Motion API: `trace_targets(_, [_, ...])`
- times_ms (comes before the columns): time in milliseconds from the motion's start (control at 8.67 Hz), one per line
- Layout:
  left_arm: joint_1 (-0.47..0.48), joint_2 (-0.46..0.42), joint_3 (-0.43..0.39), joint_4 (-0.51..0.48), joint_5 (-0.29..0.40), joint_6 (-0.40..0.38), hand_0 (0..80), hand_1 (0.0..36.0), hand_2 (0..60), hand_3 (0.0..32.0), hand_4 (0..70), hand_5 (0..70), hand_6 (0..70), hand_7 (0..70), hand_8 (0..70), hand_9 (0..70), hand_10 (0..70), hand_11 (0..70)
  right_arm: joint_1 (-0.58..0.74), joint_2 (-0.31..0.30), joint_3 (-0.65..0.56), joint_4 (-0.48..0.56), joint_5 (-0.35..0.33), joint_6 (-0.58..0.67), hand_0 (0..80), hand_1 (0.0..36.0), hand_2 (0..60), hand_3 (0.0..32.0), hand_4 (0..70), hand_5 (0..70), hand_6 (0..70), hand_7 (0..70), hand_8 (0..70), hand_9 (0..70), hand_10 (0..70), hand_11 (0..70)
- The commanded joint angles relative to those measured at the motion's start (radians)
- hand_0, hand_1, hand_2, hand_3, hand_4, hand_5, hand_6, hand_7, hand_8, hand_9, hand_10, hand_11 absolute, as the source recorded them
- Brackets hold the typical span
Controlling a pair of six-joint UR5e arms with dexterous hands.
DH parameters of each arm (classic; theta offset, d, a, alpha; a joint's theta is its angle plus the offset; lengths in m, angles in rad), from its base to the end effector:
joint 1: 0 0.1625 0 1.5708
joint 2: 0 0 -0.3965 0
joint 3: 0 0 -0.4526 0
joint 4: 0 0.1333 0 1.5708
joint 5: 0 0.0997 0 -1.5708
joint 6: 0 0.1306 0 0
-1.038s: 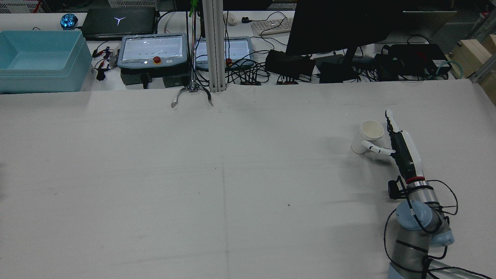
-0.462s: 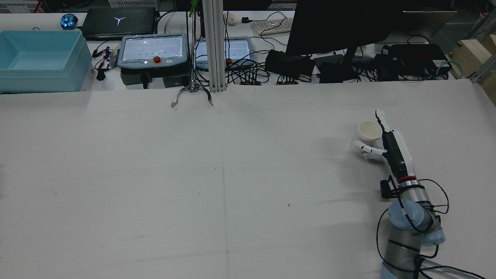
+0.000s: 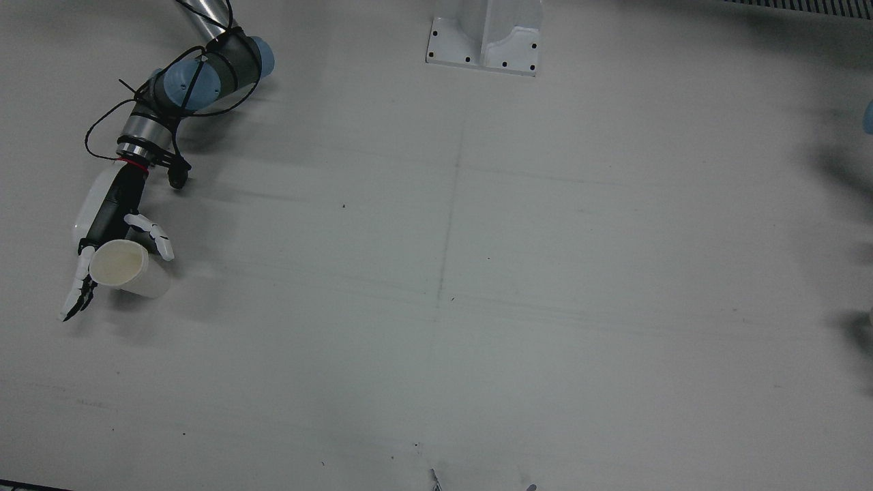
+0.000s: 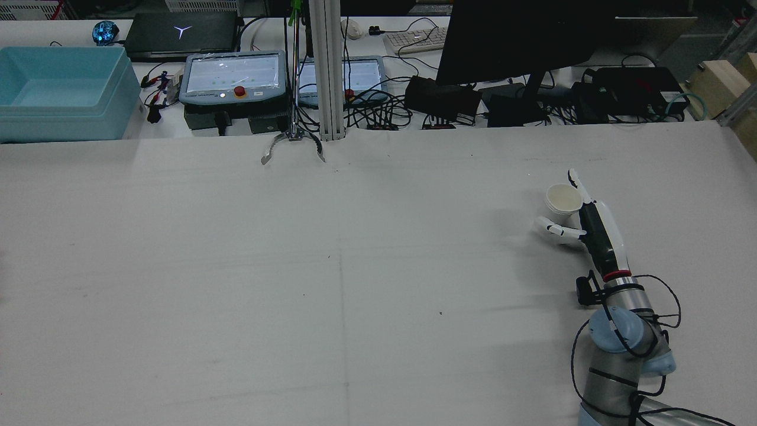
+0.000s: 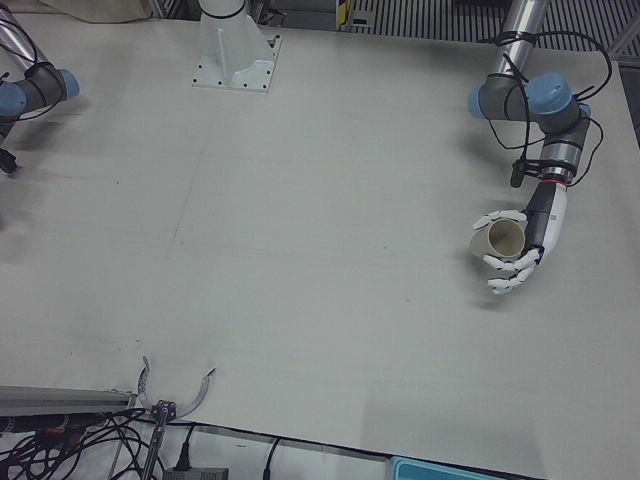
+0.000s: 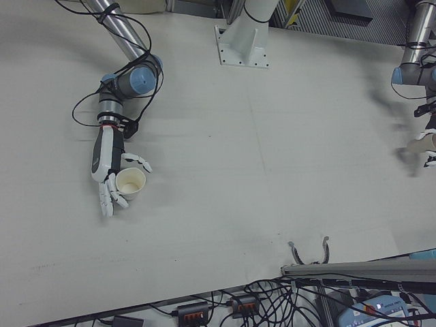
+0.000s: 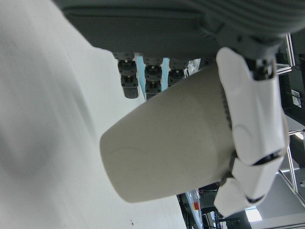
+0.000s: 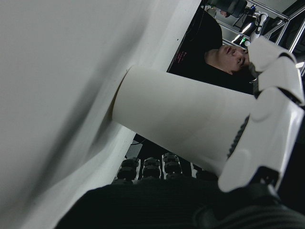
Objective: Pour water
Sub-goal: 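Lift the white paper cup off the table with the right hand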
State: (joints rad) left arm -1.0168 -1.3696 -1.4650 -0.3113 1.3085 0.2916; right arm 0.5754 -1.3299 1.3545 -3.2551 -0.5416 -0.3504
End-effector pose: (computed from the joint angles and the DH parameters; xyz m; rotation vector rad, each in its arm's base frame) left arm 0.1097 -0.4951 0.7869 -0.0012 1.9781 -1.8870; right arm -0.3744 -0.5351 0.6417 0.4569 -1.9420 2.0488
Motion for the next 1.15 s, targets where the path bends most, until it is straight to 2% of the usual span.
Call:
trace_targets(0, [-0.002, 0.001, -0.001, 0.0, 0.0, -0.002, 49.7, 36.0, 60.0, 0.0, 45.2, 70.0, 18.5, 35.5, 14.8, 24.2, 11.6, 18.9, -0.003, 0.003, 0.002, 0.0, 0.002, 0.001, 46.7, 15.1, 24.4, 0.0, 18.8, 47.8, 7.8, 10.3, 5.7, 10.1, 6.8, 11.0])
trace_targets(115, [-0.002, 0.001, -0.003, 0.0, 0.0, -0.003, 49.9, 36.0, 60.0, 0.0, 45.3, 70.0, 18.5, 35.6, 14.8, 24.2, 11.6, 18.9, -0.003, 0.001, 0.003, 0.0, 0.002, 0.001, 46.6, 15.1, 25.8, 0.0, 19.5, 68.3, 8.2, 11.0, 5.8, 10.3, 7.5, 11.9])
trace_targets(231, [-0.002, 0.001, -0.003, 0.0, 0.0, -0.003, 49.9, 36.0, 60.0, 0.0, 45.3, 70.0, 18.6, 35.6, 14.8, 24.2, 11.6, 19.0, -0.003, 0.003, 0.003, 0.0, 0.002, 0.001, 47.8, 17.8, 30.6, 0.0, 22.2, 70.0, 9.1, 12.0, 6.5, 11.1, 8.2, 13.1])
trace_targets(346, [-0.002, 0.001, -0.005, 0.0, 0.0, -0.003, 50.0, 36.0, 60.0, 0.0, 45.4, 70.0, 18.6, 35.6, 14.7, 24.1, 11.5, 18.9, -0.003, 0.003, 0.005, 0.0, 0.002, 0.001, 48.1, 18.8, 33.1, 0.0, 22.1, 70.0, 9.0, 12.0, 6.4, 11.0, 8.1, 13.0])
trace_targets(808, [-0.002, 0.001, -0.011, 0.0, 0.0, -0.005, 49.8, 36.0, 60.0, 0.0, 45.4, 70.0, 18.7, 35.7, 14.7, 24.0, 11.5, 18.8, 0.004, 0.001, 0.029, -0.003, 0.002, 0.002, 48.0, 18.4, 31.6, 0.0, 20.4, 70.0, 8.9, 12.3, 6.2, 10.8, 7.5, 12.0])
trace_targets(1038, [-0.002, 0.001, -0.027, 0.003, 0.002, -0.005, 49.8, 36.0, 60.0, 0.0, 45.5, 70.0, 18.7, 35.8, 14.6, 23.9, 11.4, 18.8, 0.038, 0.001, 0.104, -0.006, -0.003, -0.002, 48.5, 18.8, 30.8, 0.0, 20.0, 70.0, 8.7, 12.2, 5.8, 10.2, 6.9, 11.2])
